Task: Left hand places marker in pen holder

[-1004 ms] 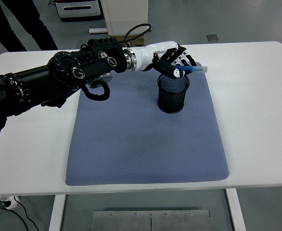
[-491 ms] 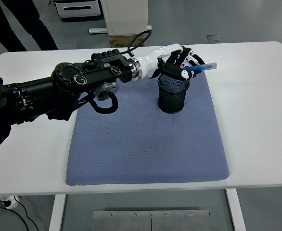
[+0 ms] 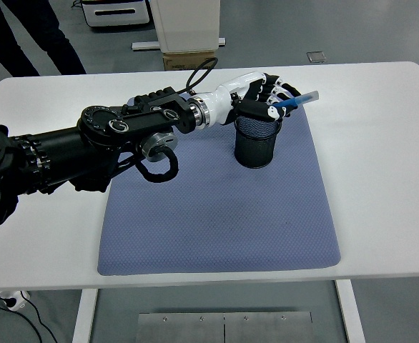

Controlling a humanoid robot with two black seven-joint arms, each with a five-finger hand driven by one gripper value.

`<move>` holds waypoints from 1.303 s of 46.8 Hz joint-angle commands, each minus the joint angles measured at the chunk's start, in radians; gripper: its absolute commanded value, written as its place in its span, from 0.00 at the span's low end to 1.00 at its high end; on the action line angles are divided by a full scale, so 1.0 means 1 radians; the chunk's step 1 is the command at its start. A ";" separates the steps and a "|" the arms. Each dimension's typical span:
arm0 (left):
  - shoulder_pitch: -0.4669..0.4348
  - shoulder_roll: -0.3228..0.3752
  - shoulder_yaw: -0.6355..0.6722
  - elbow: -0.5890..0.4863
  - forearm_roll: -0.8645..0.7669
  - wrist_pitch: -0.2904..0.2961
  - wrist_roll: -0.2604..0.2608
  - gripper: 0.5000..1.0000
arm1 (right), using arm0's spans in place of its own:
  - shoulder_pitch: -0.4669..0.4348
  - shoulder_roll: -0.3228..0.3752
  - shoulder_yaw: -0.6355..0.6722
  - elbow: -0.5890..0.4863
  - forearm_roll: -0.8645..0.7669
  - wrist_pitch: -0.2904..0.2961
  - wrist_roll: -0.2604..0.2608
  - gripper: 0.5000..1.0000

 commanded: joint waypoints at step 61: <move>0.224 0.362 -0.233 0.065 -0.037 0.001 -0.088 1.00 | 0.000 0.000 0.000 -0.001 0.001 0.000 0.001 1.00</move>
